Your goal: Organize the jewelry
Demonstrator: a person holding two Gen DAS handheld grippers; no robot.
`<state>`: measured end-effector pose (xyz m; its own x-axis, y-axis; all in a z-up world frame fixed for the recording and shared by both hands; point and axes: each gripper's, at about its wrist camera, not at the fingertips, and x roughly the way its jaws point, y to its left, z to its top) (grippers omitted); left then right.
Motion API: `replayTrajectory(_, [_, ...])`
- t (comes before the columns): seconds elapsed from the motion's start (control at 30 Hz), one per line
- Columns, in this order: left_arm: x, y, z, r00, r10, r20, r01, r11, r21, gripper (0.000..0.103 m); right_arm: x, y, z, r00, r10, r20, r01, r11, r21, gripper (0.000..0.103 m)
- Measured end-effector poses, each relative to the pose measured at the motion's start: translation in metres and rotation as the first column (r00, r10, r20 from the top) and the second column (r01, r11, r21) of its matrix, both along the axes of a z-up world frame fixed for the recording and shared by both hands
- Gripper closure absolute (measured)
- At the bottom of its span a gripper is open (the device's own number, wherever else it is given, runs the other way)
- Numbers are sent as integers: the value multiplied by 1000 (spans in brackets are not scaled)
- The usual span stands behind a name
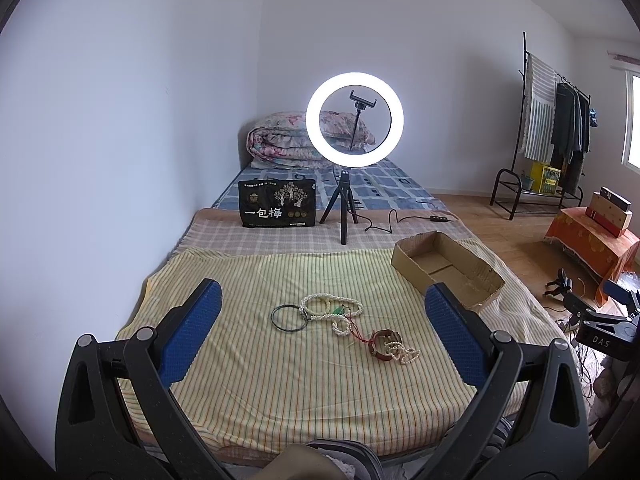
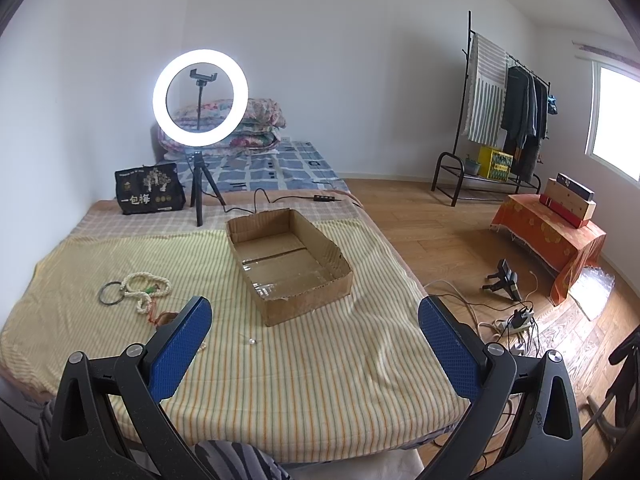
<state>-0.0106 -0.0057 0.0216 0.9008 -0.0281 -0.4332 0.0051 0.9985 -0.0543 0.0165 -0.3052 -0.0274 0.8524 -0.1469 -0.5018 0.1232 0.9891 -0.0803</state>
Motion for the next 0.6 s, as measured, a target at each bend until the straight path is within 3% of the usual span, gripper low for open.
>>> replayTrajectory(0.6, [18,12,-18,999,25,-41,-24,1000,6,0,13,2,-7,1000,23,-19,-23,1000,-12,1])
